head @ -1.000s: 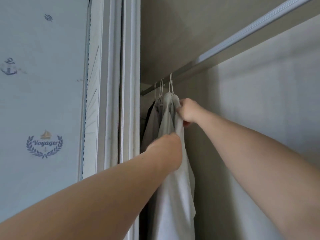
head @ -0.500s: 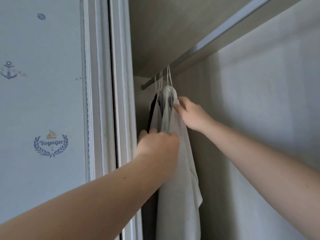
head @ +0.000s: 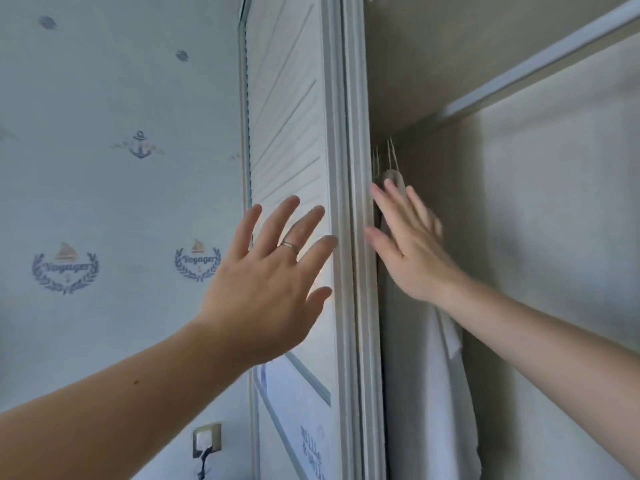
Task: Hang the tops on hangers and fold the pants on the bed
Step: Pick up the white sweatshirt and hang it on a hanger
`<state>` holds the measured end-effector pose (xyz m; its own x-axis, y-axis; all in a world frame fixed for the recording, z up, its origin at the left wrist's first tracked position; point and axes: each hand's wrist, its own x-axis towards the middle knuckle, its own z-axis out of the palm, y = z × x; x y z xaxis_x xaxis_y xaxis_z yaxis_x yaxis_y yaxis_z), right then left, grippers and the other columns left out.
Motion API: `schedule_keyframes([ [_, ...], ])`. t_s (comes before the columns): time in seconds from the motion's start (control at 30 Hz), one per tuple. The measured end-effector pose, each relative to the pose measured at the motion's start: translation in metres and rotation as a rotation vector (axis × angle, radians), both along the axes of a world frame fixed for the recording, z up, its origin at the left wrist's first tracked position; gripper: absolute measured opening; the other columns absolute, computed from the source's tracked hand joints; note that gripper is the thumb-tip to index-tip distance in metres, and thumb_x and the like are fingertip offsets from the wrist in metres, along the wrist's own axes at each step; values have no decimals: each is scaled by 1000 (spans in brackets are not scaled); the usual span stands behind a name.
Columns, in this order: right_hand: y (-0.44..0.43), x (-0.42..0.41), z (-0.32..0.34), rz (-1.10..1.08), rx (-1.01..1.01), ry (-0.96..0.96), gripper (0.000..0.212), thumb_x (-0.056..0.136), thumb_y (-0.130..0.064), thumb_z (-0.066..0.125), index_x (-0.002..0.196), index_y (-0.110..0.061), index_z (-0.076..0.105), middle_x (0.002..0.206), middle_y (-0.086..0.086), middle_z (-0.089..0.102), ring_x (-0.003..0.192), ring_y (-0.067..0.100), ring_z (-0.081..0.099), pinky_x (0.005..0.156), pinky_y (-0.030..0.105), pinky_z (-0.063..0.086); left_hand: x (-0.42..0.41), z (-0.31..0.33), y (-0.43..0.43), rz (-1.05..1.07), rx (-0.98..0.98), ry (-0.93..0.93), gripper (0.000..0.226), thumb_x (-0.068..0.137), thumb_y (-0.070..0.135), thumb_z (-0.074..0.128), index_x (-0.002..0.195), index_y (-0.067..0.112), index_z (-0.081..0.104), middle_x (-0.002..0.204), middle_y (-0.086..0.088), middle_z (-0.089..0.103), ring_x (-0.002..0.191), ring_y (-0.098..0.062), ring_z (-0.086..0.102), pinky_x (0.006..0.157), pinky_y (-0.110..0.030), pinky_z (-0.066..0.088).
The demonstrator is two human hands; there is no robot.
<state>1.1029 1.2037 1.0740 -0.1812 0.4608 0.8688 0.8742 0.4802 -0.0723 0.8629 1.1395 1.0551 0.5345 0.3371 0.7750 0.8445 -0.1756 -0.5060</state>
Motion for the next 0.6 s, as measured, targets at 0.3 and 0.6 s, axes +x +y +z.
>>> schedule_keyframes([
  [0.3, -136, -208, -50, 281, -66, -202, 70, 94, -69, 14, 156, -42, -2, 167, -15, -11, 152, 11, -20, 122, 50, -7, -201, -46, -155, 276, -117, -35, 67, 97, 59, 30, 155, 26, 33, 165, -5, 26, 154, -33, 13, 121, -59, 11],
  [0.6, -277, -428, -147, 688, -131, -467, 70, 95, -71, 10, 155, -43, -13, 167, -14, -15, 151, 13, -24, 123, 52, -8, -389, -143, -380, 678, -283, -263, 69, 97, 61, 25, 157, 27, 29, 167, -3, 18, 155, -32, 8, 122, -58, 11],
])
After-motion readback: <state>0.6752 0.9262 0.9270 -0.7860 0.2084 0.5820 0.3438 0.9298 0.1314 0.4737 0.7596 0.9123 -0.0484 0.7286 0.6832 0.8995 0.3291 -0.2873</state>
